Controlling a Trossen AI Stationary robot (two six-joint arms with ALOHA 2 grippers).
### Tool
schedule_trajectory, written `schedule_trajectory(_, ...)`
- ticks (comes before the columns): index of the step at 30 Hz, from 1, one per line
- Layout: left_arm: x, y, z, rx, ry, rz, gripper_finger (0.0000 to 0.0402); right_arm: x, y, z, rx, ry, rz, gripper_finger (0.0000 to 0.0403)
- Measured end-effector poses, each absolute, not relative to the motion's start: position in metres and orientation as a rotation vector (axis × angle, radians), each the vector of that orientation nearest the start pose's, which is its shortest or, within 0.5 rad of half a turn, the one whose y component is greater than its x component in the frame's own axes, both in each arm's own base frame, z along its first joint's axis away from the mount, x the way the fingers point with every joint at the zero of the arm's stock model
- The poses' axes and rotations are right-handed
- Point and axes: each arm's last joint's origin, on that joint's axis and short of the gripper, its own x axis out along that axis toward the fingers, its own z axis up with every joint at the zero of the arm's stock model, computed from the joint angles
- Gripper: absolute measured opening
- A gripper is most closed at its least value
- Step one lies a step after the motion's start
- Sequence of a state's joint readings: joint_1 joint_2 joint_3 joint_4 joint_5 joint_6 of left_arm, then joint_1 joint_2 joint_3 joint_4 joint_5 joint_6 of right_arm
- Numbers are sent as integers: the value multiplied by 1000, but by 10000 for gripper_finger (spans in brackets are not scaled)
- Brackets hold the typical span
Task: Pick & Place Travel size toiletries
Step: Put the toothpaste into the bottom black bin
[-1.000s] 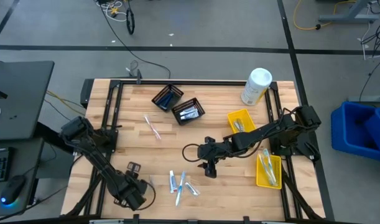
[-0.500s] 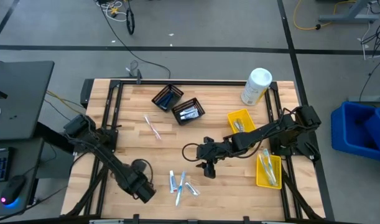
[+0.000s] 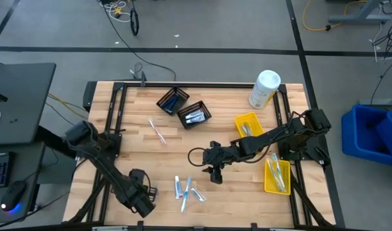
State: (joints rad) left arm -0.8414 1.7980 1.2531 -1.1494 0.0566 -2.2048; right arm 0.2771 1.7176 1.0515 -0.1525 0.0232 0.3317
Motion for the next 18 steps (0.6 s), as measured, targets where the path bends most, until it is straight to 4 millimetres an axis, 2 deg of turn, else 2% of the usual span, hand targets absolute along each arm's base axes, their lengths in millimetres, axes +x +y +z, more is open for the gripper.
schedule_trajectory(5,201,-244,173,-986,1344,1217,176,341,96,190,189,840,102,173)
schedule_trajectory(13,202,-245,170,-1006,1211,1238,176,341,96,190,189,840,103,171)
schedule_trajectory(18,197,-249,165,-1006,1215,1260,168,341,96,190,189,840,102,179)
